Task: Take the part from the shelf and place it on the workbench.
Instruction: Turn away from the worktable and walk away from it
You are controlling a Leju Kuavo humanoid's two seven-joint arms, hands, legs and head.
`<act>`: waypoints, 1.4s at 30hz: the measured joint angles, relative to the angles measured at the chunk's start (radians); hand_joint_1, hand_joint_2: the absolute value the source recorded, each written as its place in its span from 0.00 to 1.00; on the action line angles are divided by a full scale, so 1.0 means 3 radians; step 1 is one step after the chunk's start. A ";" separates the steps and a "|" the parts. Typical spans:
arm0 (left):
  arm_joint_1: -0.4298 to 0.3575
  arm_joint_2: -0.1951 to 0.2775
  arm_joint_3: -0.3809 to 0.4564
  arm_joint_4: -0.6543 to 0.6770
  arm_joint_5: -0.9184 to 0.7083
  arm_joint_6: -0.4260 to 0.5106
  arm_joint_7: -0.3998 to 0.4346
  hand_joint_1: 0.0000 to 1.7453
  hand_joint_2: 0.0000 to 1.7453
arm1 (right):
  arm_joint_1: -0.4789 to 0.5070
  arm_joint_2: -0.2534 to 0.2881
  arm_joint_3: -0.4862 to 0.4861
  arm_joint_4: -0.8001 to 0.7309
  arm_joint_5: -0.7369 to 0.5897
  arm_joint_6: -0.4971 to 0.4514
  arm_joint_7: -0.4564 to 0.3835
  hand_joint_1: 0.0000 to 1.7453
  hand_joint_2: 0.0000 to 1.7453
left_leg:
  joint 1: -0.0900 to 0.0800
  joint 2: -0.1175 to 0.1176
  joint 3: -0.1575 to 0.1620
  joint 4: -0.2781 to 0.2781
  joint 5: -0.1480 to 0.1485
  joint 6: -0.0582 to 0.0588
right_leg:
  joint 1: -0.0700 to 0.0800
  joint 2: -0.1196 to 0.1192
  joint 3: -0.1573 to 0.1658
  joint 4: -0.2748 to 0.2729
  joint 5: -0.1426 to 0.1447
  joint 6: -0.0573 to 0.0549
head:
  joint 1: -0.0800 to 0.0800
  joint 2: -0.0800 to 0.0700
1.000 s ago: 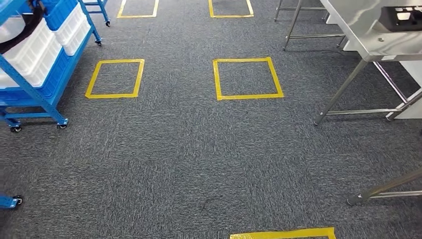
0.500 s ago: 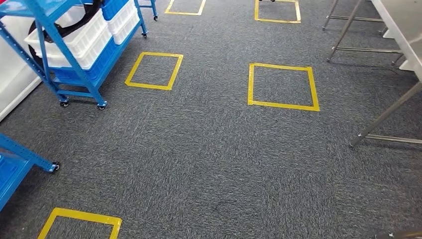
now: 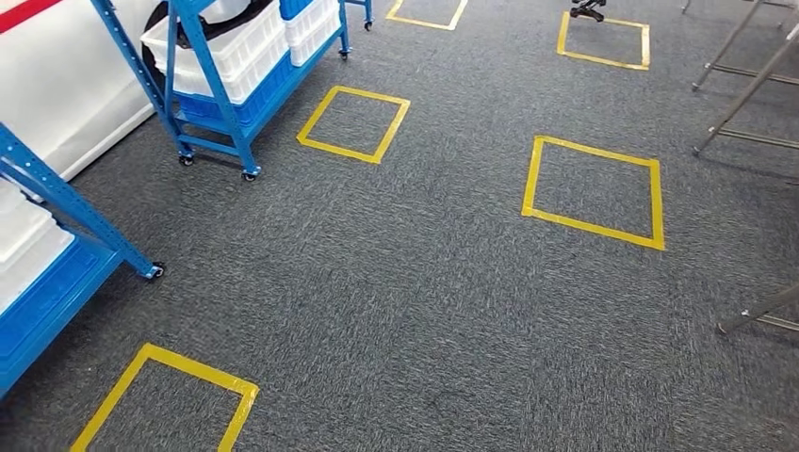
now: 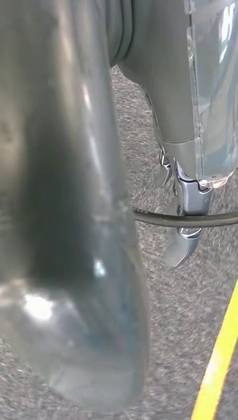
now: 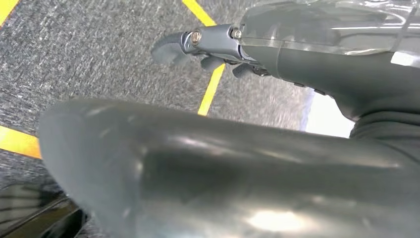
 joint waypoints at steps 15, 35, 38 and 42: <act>-0.0022 0.0008 -0.0001 0.0075 0.0034 0.0032 0.0001 0.00 0.00 | -0.0055 -0.0020 -0.0176 0.0090 0.0048 0.0053 -0.0025 0.00 0.00 | 0.0021 0.0062 -0.0486 0.0984 -0.0449 -0.0206 | -0.0003 -0.0117 0.0341 -0.0866 0.0471 -0.0158 | -0.0001 0.0000; -0.0022 0.0005 -0.0004 0.0075 0.0067 0.0031 0.0019 0.00 0.00 | -0.0022 0.0003 -0.0128 0.0081 -0.0059 0.0059 0.0040 0.00 0.00 | -0.0005 -0.0225 -0.0015 0.0058 -0.0007 -0.0033 | -0.0017 0.0219 0.0232 -0.0687 0.0484 -0.0035 | -0.0001 0.0000; -0.0020 0.0004 -0.0005 0.0075 0.0068 0.0030 0.0019 0.00 0.00 | -0.0024 0.0002 -0.0120 0.0078 -0.0062 0.0059 0.0042 0.00 0.00 | 0.0000 -0.0329 -0.0048 0.0065 -0.0008 -0.0095 | -0.0008 0.0235 0.0284 -0.0822 0.0515 -0.0062 | -0.0001 0.0000; -0.0016 0.0014 -0.0006 0.0076 0.0068 0.0036 0.0019 0.00 0.00 | 0.0000 -0.0009 -0.0077 0.0051 -0.0113 0.0099 0.0058 0.00 0.00 | 0.0003 -0.0103 -0.0178 0.0350 -0.0189 -0.0166 | -0.0017 0.0061 0.0312 -0.0875 0.0534 -0.0138 | -0.0002 0.0000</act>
